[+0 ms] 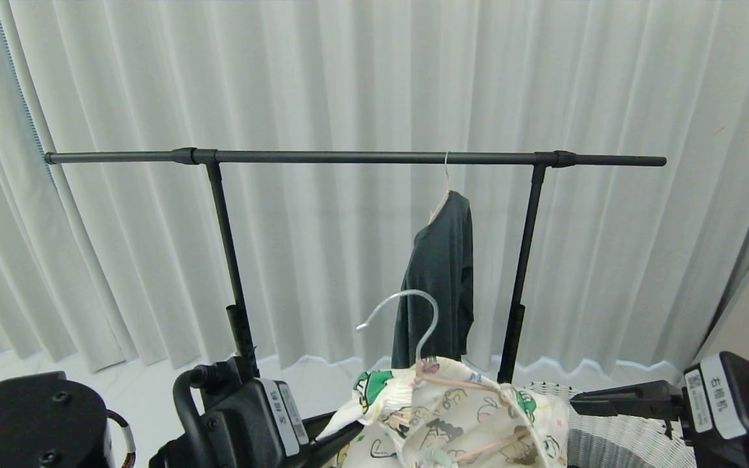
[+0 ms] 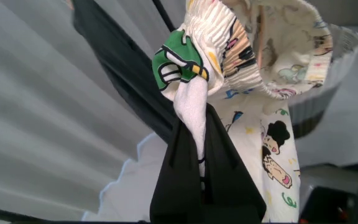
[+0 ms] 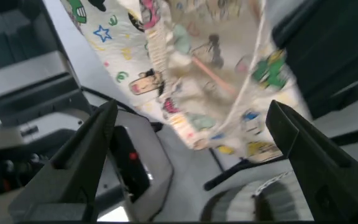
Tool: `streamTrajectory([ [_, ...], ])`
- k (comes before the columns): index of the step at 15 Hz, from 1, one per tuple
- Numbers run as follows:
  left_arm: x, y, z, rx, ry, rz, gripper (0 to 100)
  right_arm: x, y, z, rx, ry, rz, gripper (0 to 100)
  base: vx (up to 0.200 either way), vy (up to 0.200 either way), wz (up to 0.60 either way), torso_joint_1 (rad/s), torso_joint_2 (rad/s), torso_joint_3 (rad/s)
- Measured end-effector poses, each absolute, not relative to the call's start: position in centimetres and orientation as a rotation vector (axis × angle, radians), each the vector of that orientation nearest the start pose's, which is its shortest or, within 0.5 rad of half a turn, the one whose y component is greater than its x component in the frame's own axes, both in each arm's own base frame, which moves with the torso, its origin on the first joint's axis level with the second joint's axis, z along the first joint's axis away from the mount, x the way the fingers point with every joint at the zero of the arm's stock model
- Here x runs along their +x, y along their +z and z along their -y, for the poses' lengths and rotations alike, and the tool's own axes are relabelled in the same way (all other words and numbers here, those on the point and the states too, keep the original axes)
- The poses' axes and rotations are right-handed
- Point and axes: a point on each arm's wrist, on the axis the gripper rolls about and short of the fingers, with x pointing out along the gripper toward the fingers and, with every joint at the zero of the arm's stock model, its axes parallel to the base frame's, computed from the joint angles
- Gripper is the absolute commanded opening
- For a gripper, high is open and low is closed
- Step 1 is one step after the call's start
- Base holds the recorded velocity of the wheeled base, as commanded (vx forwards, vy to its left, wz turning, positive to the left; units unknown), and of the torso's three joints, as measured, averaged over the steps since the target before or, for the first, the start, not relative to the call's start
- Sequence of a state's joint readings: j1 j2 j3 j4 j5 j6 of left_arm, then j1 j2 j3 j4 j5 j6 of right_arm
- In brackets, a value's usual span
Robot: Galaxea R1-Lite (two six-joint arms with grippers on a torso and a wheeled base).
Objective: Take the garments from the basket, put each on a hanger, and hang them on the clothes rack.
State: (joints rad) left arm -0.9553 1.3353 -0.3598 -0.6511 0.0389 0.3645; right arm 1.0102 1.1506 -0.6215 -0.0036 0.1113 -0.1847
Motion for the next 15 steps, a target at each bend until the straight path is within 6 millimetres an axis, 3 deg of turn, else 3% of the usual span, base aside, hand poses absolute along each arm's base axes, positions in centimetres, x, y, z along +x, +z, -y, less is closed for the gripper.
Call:
streamTrajectory([
  [7,8.9,15.7,16.2,0.501,-1.134,-0.086,0,9.4,18.7,-14.9,-0.567,1.316,-0.354,100,0.0,0.0,0.0,0.0,0.0,0.0],
  [15,8.6,15.8,16.4,0.551,-1.153,-0.045,0,10.7,18.4,-17.3,-0.463,1.33,-0.471,100,0.0,0.0,0.0,0.0,0.0,0.0],
])
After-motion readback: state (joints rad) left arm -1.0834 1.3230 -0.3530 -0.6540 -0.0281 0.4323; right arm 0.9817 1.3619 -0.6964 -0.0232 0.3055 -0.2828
